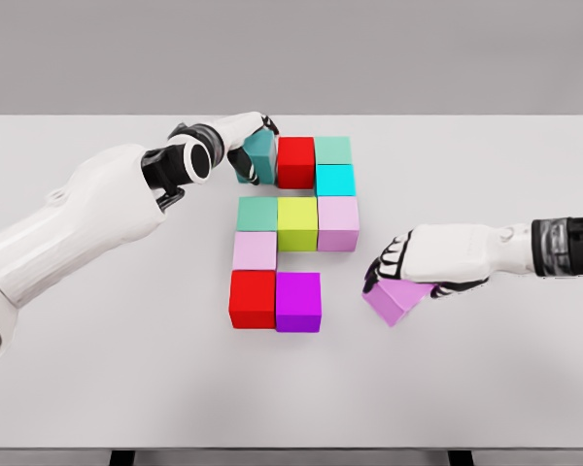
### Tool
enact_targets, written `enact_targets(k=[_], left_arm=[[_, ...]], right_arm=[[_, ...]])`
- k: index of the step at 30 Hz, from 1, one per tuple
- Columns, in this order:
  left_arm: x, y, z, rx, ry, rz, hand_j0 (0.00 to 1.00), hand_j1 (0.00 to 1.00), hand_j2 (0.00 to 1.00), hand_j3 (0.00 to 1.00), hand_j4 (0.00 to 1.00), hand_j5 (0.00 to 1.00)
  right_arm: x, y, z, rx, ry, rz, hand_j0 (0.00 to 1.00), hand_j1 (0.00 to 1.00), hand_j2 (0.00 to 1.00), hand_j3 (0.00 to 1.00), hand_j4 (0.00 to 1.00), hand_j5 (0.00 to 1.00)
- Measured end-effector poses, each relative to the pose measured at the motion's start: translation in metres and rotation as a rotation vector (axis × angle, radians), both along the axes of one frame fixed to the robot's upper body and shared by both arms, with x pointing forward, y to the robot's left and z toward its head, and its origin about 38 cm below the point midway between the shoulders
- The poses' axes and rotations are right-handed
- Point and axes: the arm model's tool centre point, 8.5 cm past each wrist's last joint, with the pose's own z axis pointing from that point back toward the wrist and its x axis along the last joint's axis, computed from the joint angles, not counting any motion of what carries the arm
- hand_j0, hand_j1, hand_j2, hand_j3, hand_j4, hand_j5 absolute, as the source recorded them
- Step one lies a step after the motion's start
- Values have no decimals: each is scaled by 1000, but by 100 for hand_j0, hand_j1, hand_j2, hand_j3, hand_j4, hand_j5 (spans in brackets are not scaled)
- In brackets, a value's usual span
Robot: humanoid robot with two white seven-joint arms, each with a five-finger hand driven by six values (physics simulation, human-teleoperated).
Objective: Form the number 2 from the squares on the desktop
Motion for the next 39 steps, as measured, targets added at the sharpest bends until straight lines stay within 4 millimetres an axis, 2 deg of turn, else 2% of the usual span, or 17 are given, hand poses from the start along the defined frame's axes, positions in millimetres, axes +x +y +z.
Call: enact_targets(k=[4,9,11,12,13,23,28,31,36,39], left_arm=[[0,0,0,0,0,-1,93,93,93,93,93,93],[0,0,0,-1,-1,-2,94,94,94,94,94,94],[0,0,0,0,-1,-1,94,94,94,94,94,94],[0,0,0,0,0,-1,93,93,93,93,93,93],[0,0,0,0,0,0,93,93,93,93,93,93],[7,8,-10,15,15,49,93,93,93,93,93,93],[8,6,-11,15,17,52,93,93,93,93,93,93],[10,6,-12,17,20,62,93,93,93,93,93,93],[13,6,-14,17,24,72,93,93,93,93,93,93],[13,5,-13,15,23,71,93,93,93,93,93,93]], right_arm=[[-2,12,-7,2,18,34,62,62,62,62,62,62],[-5,18,-13,0,35,50,62,62,62,62,62,62],[-4,20,-12,1,32,54,69,69,69,69,69,69],[-4,20,-11,2,31,55,78,78,78,78,78,78],[-4,20,-11,2,31,56,100,100,100,100,100,100],[-1,21,-6,6,16,55,100,100,100,100,100,100],[4,16,3,17,-6,36,100,100,100,100,100,100],[8,4,12,13,-26,6,100,100,100,100,100,100],[5,-44,24,-76,-42,-88,100,100,100,100,100,100],[-5,-64,14,-123,-5,-123,100,100,100,100,100,100]])
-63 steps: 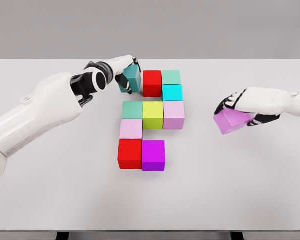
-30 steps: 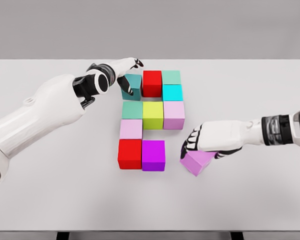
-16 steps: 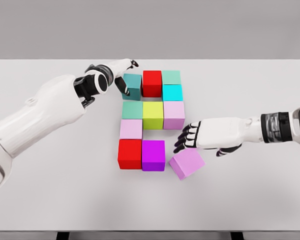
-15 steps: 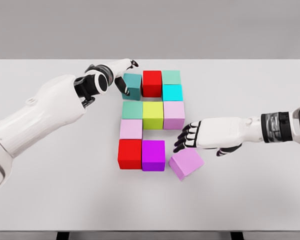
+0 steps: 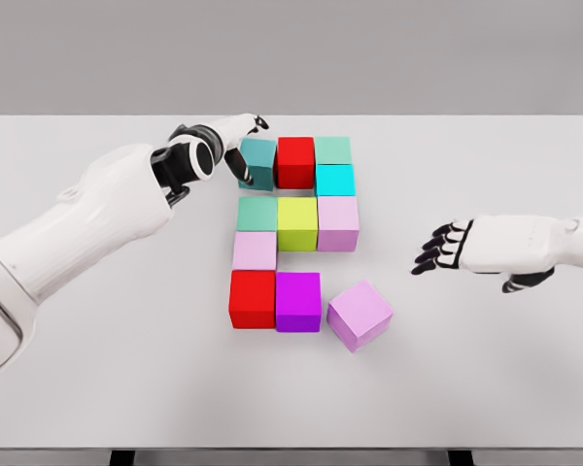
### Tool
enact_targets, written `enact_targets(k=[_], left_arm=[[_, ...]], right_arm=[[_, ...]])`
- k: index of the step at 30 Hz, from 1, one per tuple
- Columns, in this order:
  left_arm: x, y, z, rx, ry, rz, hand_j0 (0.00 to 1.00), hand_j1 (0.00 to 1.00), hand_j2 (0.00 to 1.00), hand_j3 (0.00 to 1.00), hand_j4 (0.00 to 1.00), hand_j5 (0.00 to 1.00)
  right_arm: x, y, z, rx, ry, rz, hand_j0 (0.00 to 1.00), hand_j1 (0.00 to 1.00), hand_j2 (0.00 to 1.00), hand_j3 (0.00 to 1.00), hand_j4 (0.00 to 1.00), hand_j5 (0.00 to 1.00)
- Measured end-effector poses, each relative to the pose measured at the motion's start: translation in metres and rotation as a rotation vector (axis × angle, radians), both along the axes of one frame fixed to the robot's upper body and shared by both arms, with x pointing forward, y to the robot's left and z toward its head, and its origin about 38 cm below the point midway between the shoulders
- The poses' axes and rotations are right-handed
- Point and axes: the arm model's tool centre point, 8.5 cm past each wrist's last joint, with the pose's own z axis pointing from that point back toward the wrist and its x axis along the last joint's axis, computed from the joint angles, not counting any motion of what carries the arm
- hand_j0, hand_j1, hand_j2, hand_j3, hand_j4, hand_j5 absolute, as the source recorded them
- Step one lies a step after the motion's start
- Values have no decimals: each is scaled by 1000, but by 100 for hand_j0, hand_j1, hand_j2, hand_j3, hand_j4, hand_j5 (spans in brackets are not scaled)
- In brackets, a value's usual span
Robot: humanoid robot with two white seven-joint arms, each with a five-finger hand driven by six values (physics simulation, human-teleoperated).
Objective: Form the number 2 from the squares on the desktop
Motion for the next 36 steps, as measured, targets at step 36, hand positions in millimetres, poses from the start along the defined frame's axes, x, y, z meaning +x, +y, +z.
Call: enact_targets(k=[36], left_arm=[[-22,114,4,-22,218,-237,100,100,100,100,100,100]], right_arm=[[-31,35,-67,45,185,80,100,100,100,100,100,100]])
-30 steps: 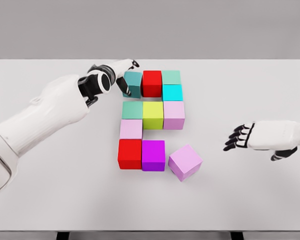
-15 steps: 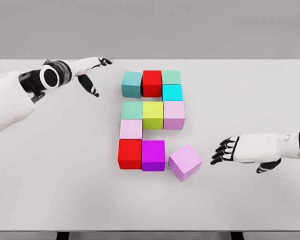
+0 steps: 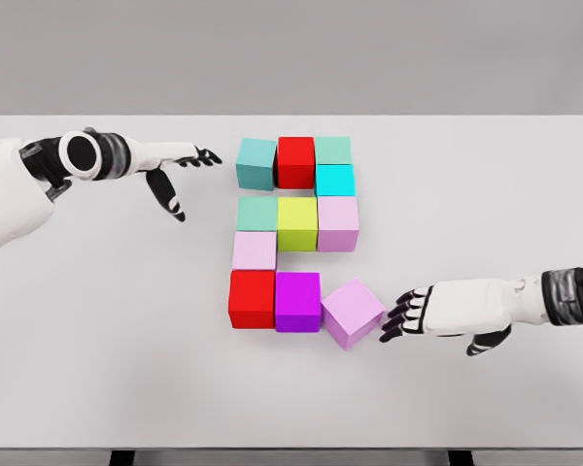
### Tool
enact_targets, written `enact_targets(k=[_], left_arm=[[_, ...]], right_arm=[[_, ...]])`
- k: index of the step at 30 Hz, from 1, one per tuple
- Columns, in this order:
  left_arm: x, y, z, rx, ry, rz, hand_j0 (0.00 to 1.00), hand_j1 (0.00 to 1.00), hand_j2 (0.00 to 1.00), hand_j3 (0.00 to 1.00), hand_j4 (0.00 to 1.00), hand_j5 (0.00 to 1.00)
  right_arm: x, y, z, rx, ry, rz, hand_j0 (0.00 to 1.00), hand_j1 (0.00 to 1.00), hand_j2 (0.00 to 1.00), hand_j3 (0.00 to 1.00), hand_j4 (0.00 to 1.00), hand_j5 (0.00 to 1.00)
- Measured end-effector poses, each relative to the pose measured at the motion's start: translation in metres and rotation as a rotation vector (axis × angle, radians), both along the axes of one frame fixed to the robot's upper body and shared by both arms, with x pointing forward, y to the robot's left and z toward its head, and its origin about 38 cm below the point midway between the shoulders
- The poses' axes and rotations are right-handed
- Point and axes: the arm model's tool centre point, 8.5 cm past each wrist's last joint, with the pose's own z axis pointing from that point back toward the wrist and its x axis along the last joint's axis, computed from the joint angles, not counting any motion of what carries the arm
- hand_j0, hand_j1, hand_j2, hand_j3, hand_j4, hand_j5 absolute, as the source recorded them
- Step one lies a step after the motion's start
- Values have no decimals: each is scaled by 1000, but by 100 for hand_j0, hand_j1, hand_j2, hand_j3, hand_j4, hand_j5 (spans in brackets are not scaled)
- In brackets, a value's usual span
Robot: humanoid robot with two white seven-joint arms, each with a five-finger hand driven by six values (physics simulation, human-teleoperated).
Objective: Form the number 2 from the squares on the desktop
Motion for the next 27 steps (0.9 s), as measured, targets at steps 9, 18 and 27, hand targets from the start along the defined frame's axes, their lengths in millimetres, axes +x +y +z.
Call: enact_targets(k=[9,18,27], left_arm=[[4,-13,-3,-12,6,-10,100,100,100,100,100,100],[4,-19,-3,-17,4,-24,100,100,100,100,100,100],[4,-25,-3,-22,4,-35,100,100,100,100,100,100]], right_arm=[[14,2,10,16,-39,-13,100,100,100,100,100,100],[33,-1,19,24,-69,-47,100,100,100,100,100,100],[46,1,29,35,-101,-59,100,100,100,100,100,100]])
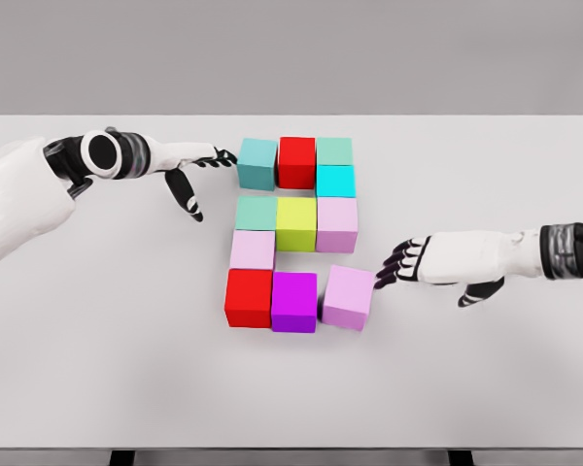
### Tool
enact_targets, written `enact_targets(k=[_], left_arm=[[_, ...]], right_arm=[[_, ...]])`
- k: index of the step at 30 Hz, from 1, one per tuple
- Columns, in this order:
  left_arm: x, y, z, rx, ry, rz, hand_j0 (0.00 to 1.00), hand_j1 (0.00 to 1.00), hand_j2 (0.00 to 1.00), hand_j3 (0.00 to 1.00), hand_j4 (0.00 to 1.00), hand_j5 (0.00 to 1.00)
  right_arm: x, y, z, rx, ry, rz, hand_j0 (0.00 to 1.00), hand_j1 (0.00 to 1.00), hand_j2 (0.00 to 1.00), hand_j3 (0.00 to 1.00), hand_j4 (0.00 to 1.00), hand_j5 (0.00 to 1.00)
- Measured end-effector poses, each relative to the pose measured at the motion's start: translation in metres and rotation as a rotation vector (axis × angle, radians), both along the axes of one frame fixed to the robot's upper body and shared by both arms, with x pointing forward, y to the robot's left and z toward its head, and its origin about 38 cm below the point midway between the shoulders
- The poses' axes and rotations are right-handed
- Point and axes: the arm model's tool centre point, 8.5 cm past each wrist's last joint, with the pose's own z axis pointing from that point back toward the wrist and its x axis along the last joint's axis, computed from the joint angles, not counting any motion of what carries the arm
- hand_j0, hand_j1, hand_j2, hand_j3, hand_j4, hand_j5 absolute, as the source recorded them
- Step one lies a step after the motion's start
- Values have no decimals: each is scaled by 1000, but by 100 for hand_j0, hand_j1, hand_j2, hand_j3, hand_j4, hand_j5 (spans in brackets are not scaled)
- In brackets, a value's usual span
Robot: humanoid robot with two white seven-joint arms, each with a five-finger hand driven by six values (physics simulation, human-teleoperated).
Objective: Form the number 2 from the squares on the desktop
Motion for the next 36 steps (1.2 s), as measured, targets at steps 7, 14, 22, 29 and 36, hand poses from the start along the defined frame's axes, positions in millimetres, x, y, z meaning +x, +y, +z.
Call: enact_targets(k=[7,14,22,29,36], left_arm=[[0,-1,1,-2,-1,-2,100,100,100,100,100,100],[0,-2,2,-3,-1,-6,100,100,100,100,100,100],[0,-5,2,-4,1,-11,100,100,100,100,100,100],[-5,-10,7,-14,-9,-40,100,100,100,100,100,100],[-5,-8,9,-12,-12,-36,100,100,100,100,100,100]], right_arm=[[11,-5,3,25,8,-38,100,100,100,100,100,100],[27,-9,-4,40,21,-84,100,100,100,100,100,100],[26,5,-14,52,38,-59,100,100,100,100,100,100],[19,17,-14,55,38,-17,100,100,100,100,100,100],[16,22,-12,60,34,0,100,100,100,100,100,100]])
